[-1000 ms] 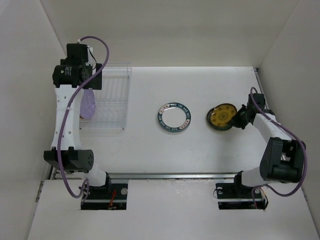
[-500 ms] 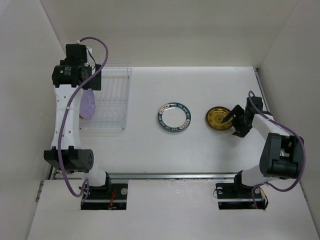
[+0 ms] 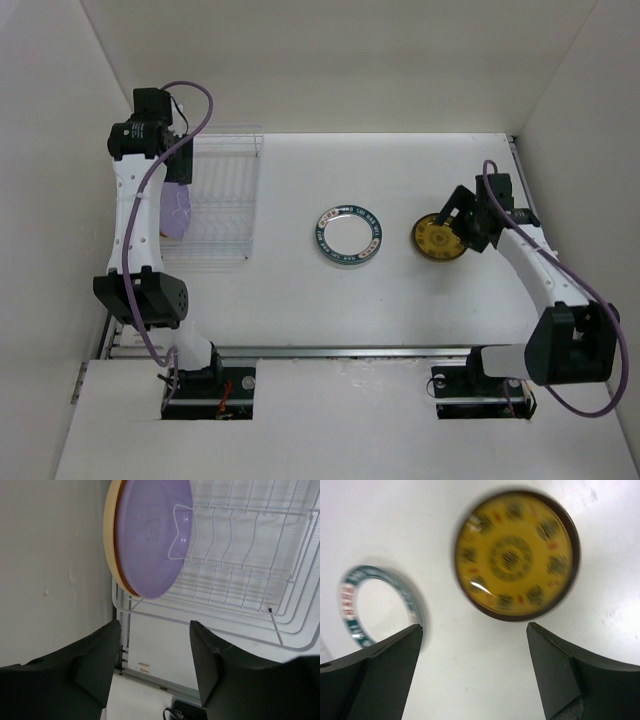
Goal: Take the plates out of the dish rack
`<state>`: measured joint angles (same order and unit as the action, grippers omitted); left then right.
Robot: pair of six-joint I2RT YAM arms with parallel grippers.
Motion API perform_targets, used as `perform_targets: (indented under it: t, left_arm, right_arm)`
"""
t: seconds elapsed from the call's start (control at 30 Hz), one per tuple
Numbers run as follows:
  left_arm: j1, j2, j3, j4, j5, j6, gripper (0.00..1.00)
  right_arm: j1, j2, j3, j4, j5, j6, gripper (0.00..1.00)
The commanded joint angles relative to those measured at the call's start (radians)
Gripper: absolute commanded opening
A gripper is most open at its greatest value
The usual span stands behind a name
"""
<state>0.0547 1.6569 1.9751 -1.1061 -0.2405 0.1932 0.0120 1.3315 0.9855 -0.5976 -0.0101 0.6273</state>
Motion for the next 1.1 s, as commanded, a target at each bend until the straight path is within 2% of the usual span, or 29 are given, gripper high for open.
perform_targets:
  t: [0.0, 0.03, 0.1, 0.27, 0.37, 0.53, 0.7, 0.9, 1.0, 1.07]
  left_arm:
    - [0.01, 0.058, 0.068, -0.044, 0.012, -0.011, 0.52]
    - [0.01, 0.072, 0.08, -0.044, 0.012, -0.011, 0.47]
    - [0.01, 0.115, 0.108, -0.058, 0.0, -0.011, 0.46]
    - [0.01, 0.158, 0.074, -0.002, -0.164, -0.011, 0.54]
    - [0.028, 0.158, 0.009, 0.06, -0.164, -0.001, 0.54]
    - [0.059, 0.167, -0.027, 0.137, -0.174, 0.017, 0.62]
    - [0.068, 0.222, -0.027, 0.166, -0.162, 0.046, 0.62]
    - [0.077, 0.236, -0.027, 0.176, -0.073, 0.046, 0.55]
    - [0.077, 0.218, -0.048, 0.198, -0.072, 0.046, 0.55]
    - [0.077, 0.208, -0.048, 0.209, -0.097, 0.037, 0.6]
  right_arm:
    - [0.057, -0.078, 0.137, -0.051, 0.171, -0.035, 0.91]
    - [0.081, -0.087, 0.154, -0.051, 0.171, -0.046, 0.91]
    - [0.103, -0.098, 0.199, -0.051, 0.171, -0.067, 0.91]
    - [0.17, -0.034, 0.306, -0.033, 0.116, -0.117, 0.91]
    - [0.195, 0.038, 0.395, -0.056, 0.098, -0.103, 0.91]
    - [0.249, 0.052, 0.438, -0.074, 0.098, -0.051, 0.91]
    - [0.287, 0.052, 0.461, -0.111, 0.145, -0.041, 0.91]
    - [0.287, 0.043, 0.498, -0.156, 0.187, -0.041, 0.91]
    - [0.296, 0.043, 0.498, -0.156, 0.187, -0.041, 0.91]
    - [0.296, 0.043, 0.487, -0.156, 0.187, -0.041, 0.91]
